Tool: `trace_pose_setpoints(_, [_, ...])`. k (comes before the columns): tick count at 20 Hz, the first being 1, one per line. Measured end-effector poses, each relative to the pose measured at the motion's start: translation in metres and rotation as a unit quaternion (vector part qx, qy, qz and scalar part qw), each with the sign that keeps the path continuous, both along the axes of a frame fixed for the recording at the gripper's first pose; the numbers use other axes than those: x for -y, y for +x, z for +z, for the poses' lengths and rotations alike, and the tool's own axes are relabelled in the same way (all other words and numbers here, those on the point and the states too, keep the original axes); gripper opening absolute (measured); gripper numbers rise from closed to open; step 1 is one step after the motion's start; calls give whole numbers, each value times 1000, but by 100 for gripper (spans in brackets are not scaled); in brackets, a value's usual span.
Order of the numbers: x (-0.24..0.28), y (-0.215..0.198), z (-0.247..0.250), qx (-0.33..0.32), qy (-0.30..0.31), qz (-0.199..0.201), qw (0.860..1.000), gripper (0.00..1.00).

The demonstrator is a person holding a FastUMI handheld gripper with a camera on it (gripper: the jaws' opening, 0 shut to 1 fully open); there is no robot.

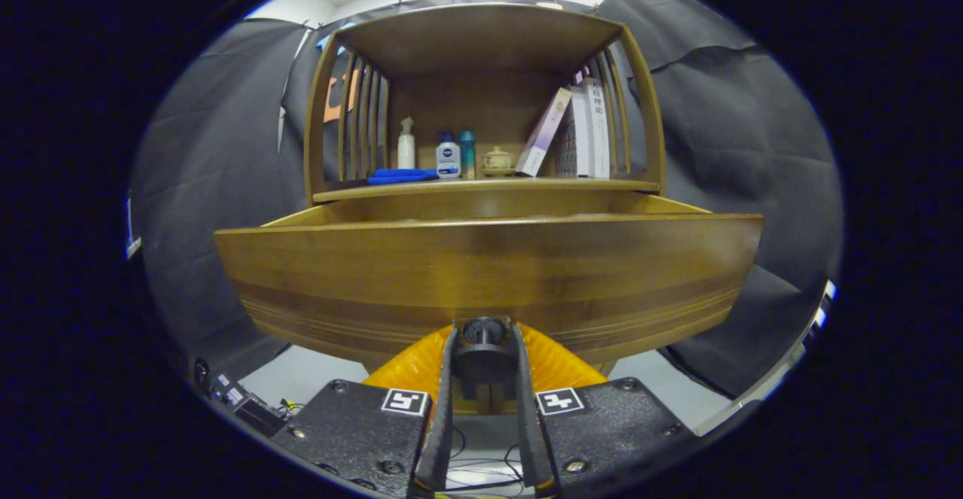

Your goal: Pull open the drawer, take out the items inside it, and place them on the countertop above the cabinet.

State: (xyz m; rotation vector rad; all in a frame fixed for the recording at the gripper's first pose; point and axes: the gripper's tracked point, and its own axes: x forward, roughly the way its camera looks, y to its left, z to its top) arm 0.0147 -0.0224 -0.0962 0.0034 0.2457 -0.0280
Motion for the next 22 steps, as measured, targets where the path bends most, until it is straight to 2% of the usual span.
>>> trace_pose_setpoints(10, [-2,-17,-4,-28,-5,16,999,40])
trace_pose_setpoints(12, [3,-27,5,-26,-2,18,999,50])
trace_pose_setpoints(16, [12,-47,40,-22,-6,27,999,100])
trace_pose_setpoints(19, [28,-50,79,-19,-8,16,1000,100])
trace_pose_setpoints(22, [44,-31,122,-6,-32,4,999,100])
